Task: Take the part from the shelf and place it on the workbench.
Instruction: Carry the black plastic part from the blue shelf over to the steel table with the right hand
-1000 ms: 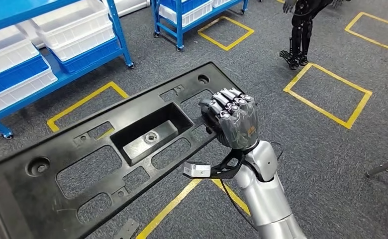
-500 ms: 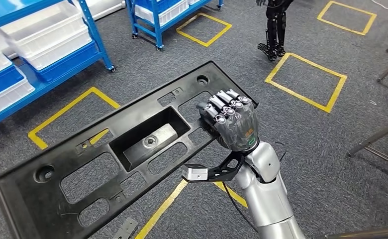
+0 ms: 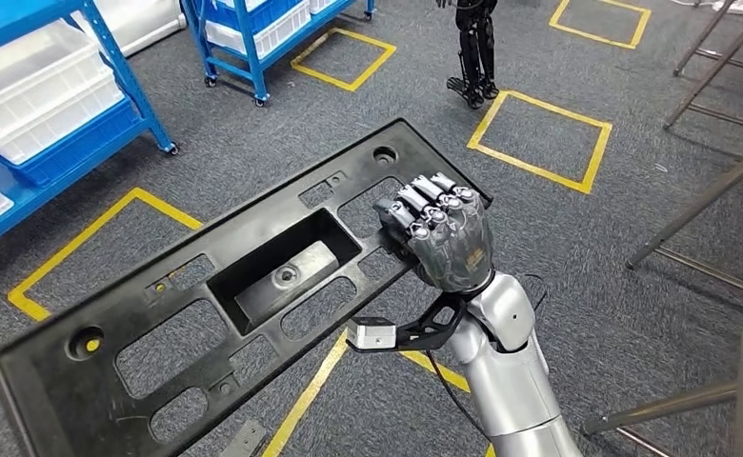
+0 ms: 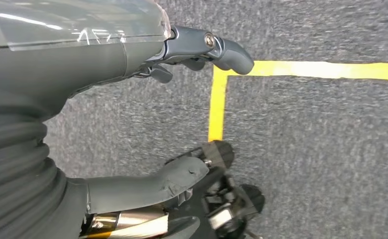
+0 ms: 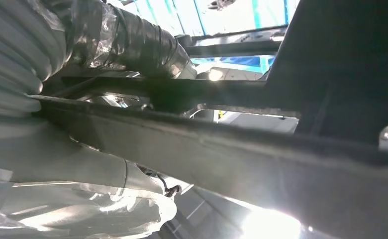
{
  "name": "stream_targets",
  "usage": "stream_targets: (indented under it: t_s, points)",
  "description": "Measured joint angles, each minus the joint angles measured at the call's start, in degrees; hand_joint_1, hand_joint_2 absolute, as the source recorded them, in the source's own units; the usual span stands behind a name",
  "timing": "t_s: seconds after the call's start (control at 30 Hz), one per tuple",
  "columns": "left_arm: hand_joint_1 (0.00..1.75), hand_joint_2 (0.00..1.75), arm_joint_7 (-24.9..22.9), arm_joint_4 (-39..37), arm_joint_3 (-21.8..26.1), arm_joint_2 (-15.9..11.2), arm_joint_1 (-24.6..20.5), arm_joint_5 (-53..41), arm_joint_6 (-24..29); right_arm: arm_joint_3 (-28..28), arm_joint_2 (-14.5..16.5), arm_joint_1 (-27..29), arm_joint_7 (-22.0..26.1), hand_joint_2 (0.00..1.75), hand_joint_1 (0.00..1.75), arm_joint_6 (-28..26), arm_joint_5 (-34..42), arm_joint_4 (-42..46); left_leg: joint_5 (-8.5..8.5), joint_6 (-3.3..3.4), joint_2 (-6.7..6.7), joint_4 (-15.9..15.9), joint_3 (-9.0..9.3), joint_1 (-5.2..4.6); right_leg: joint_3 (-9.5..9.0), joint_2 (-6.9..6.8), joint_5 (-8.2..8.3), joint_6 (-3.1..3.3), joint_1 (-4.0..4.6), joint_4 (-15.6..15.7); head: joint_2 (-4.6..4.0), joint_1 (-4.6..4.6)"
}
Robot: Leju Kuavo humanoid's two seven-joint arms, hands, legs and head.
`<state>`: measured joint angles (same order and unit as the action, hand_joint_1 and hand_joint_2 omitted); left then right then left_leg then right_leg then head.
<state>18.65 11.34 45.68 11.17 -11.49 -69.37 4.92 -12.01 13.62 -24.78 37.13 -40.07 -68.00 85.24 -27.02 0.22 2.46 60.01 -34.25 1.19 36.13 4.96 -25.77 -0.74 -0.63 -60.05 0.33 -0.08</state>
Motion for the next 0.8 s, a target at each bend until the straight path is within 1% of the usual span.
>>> stream_targets:
  t_s: [0.03, 0.07, 0.1, 0.13, 0.17, 0.2, 0.23, 0.27, 0.3, 0.33, 0.37, 0.4, 0.43, 0.47, 0.5, 0.53, 0.57, 0.6, 0.63, 0.67, 0.7, 0.73, 0.77, 0.8]
  points:
    - [0.00, 1.75, 0.00, 0.00, 0.00, 0.02, -0.05, 0.01, 0.00, 0.08, -0.01, 0.02, -0.01, 1.75, 1.75, -0.01, 0.00, 0.02, 0.20, 0.41, -0.43, -0.21, 0.04, 0.02, 0.19, -0.42, -0.29, -0.25, -0.01, -0.30, 0.00, 0.02]
    - [0.00, 1.75, 0.01, 0.00, 0.00, 0.04, -0.13, 0.01, -0.01, 0.17, -0.02, 0.00, -0.01, 1.75, 1.75, -0.01, 0.00, 0.04, 0.40, 0.83, -0.88, -0.48, 0.08, 0.08, 0.74, -1.29, -1.18, -0.48, 0.00, -1.52, 0.00, 0.04]
    - [0.00, 1.75, 0.02, 0.00, 0.00, 0.07, -0.20, 0.01, -0.01, 0.25, -0.02, -0.04, -0.02, 1.75, 1.75, -0.02, 0.00, 0.08, 0.55, 1.17, -1.38, -0.69, 0.10, 0.14, 1.76, -2.41, -2.62, -0.67, 0.03, -3.82, 0.00, 0.08]
    - [0.00, 1.75, 0.03, 0.00, 0.00, 0.06, -0.20, 0.02, -0.02, 0.30, -0.02, -0.04, -0.02, 1.75, 1.75, -0.02, 0.00, 0.10, 0.59, 1.35, -1.86, -0.75, 0.10, 0.05, 3.21, -3.55, -4.40, -0.85, 0.05, -7.12, 0.00, 0.11]
    - [0.00, 1.75, 0.03, 0.00, 0.00, 0.05, -0.15, 0.02, -0.02, 0.33, -0.03, 0.00, -0.01, 1.75, 1.75, -0.02, 0.00, 0.10, 0.57, 1.47, -2.36, -0.75, 0.08, -0.03, 4.89, -4.13, -6.05, -0.97, 0.00, -10.77, 0.00, 0.13]
    - [0.00, 1.75, 0.02, 0.00, 0.00, 0.05, -0.08, 0.02, -0.03, 0.36, -0.03, 0.06, -0.01, 1.75, 1.75, -0.02, 0.00, 0.09, 0.54, 1.51, -2.87, -0.74, 0.06, -0.12, 6.23, -4.40, -7.00, -1.03, -0.04, -13.63, 0.00, 0.14]
    - [0.00, 1.75, 0.02, 0.00, 0.00, 0.05, -0.04, 0.02, -0.03, 0.41, -0.04, 0.13, -0.01, 1.75, 1.75, -0.02, 0.00, 0.08, 0.50, 1.55, -3.37, -0.74, 0.07, -0.19, 6.85, -4.54, -6.99, -1.00, -0.06, -14.88, 0.00, 0.13]
    - [0.00, 1.75, 0.02, 0.00, 0.00, 0.05, -0.07, 0.02, -0.04, 0.45, -0.05, 0.15, -0.01, 1.75, 1.75, -0.02, 0.00, 0.07, 0.45, 1.56, -3.82, -0.73, 0.10, -0.24, 6.37, -4.65, -5.86, -0.86, -0.04, -13.92, 0.00, 0.14]
    - [0.00, 1.75, 0.03, 0.00, -0.01, 0.06, -0.12, 0.02, -0.04, 0.47, -0.06, 0.13, -0.02, 1.75, 1.75, -0.02, 0.00, 0.08, 0.39, 1.55, -4.23, -0.73, 0.18, -0.30, 4.91, -4.89, -3.99, -0.60, 0.06, -11.02, 0.00, 0.14]
    - [0.00, 1.75, 0.03, 0.00, -0.01, 0.07, -0.18, 0.02, -0.05, 0.49, -0.07, 0.06, -0.03, 1.75, 1.75, -0.02, 0.00, 0.10, 0.30, 1.51, -4.61, -0.75, 0.28, -0.35, 2.94, -5.64, -2.16, -0.20, 0.28, -7.04, 0.00, 0.13]
    - [0.00, 1.75, 0.04, 0.00, -0.02, 0.09, -0.22, 0.02, -0.05, 0.49, -0.06, -0.05, -0.04, 1.75, 1.75, -0.02, 0.00, 0.12, 0.20, 1.41, -4.95, -0.71, 0.33, -0.50, 1.13, -6.53, -0.85, 0.19, 0.63, -3.41, 0.00, 0.13]
    - [0.00, 1.75, 0.04, 0.00, -0.02, 0.11, -0.24, 0.02, -0.06, 0.49, -0.05, -0.15, -0.07, 1.75, 1.75, -0.02, 0.00, 0.14, 0.14, 1.27, -5.28, -0.71, 0.35, -0.61, -0.06, -7.27, -0.23, 0.50, 0.98, -0.93, 0.00, 0.13]
    - [0.00, 1.75, 0.04, 0.00, -0.02, 0.14, -0.24, 0.02, -0.07, 0.50, -0.05, -0.22, -0.10, 1.75, 1.75, -0.02, 0.00, 0.15, 0.10, 1.09, -5.64, -0.73, 0.35, -0.71, -0.57, -7.71, -0.20, 0.71, 1.27, 0.30, 0.00, 0.13]
    - [0.00, 1.75, 0.04, 0.00, -0.02, 0.16, -0.24, 0.02, -0.08, 0.53, -0.05, -0.24, -0.16, 1.75, 1.75, -0.02, 0.01, 0.15, 0.09, 0.87, -6.05, -0.78, 0.37, -0.80, -0.59, -7.51, -0.26, 0.80, 1.44, 0.53, 0.00, 0.13]
    - [0.00, 1.75, 0.04, 0.00, -0.02, 0.17, -0.27, 0.02, -0.08, 0.58, -0.05, -0.22, -0.22, 1.75, 1.75, -0.02, 0.01, 0.16, 0.03, 0.58, -6.47, -0.88, 0.47, -0.85, -0.61, -7.01, -0.15, 0.98, 1.31, 0.74, 0.00, 0.13]
    - [0.00, 1.75, 0.04, 0.00, -0.04, 0.17, -0.30, 0.01, -0.09, 0.62, -0.06, -0.18, -0.27, 1.75, 1.75, -0.02, 0.02, 0.20, -0.27, 0.27, -6.37, -0.70, 0.51, -0.83, -0.75, -6.56, 0.02, 1.17, 1.12, 1.08, 0.00, 0.14]
    - [0.00, 1.75, 0.04, 0.00, -0.05, 0.18, -0.35, 0.01, -0.09, 0.66, -0.06, -0.20, -0.34, 1.75, 1.75, -0.02, 0.02, 0.23, -1.00, -0.02, -5.82, 0.16, 0.23, -0.80, -0.94, -6.15, 0.19, 1.42, 0.89, 1.42, 0.00, 0.13]
    - [0.00, 1.75, 0.05, 0.00, -0.06, 0.18, -0.38, 0.00, -0.09, 0.67, -0.04, -0.21, -0.40, 1.75, 1.75, -0.02, 0.03, 0.27, -2.29, -0.27, -4.99, 2.13, -0.58, -0.75, -1.14, -5.77, 0.37, 1.68, 0.63, 1.75, 0.00, 0.13]
    - [0.00, 1.75, 0.05, 0.00, -0.07, 0.17, -0.35, 0.00, -0.09, 0.67, -0.02, -0.20, -0.45, 1.75, 1.75, -0.01, 0.04, 0.29, -3.92, -0.43, -4.00, 5.13, -1.93, -0.62, -1.25, -5.39, 0.44, 1.80, 0.54, 1.86, 0.00, 0.13]
    - [0.00, 1.75, 0.06, 0.00, -0.07, 0.16, -0.28, 0.00, -0.08, 0.68, 0.01, -0.19, -0.49, 1.75, 1.75, -0.01, 0.07, 0.27, -5.56, -0.55, -3.42, 8.71, -3.66, -0.59, -1.25, -4.95, 0.45, 1.92, 0.49, 1.82, 0.00, 0.12]
    - [0.00, 1.75, 0.05, 0.00, -0.07, 0.15, -0.15, 0.00, -0.08, 0.68, 0.02, -0.13, -0.52, 1.75, 1.75, 0.00, 0.09, 0.24, -6.67, -0.67, -3.16, 12.00, -5.32, -0.55, -1.23, -4.44, 0.44, 1.98, 0.48, 1.72, 0.00, 0.12]
    - [0.00, 1.75, 0.03, 0.00, -0.07, 0.14, -0.04, 0.00, -0.07, 0.69, 0.02, -0.06, -0.55, 1.75, 1.75, 0.01, 0.10, 0.19, -6.74, -0.78, -3.07, 13.82, -6.33, -0.50, -1.22, -3.89, 0.39, 2.00, 0.46, 1.57, 0.00, 0.12]
    - [0.00, 1.75, 0.01, 0.00, -0.07, 0.13, 0.04, 0.00, -0.05, 0.68, 0.02, 0.00, -0.60, 1.75, 1.75, 0.01, 0.12, 0.14, -5.72, -0.85, -3.03, 13.62, -6.44, -0.42, -1.20, -3.30, 0.30, 1.98, 0.43, 1.37, 0.00, 0.12]
    - [0.00, 1.75, -0.02, 0.00, -0.07, 0.09, 0.06, 0.00, -0.04, 0.68, 0.02, 0.04, -0.65, 1.75, 1.75, 0.01, 0.14, 0.10, -3.82, -0.89, -2.94, 11.43, -5.58, -0.31, -1.19, -2.72, 0.16, 1.89, 0.38, 1.12, 0.00, 0.12]
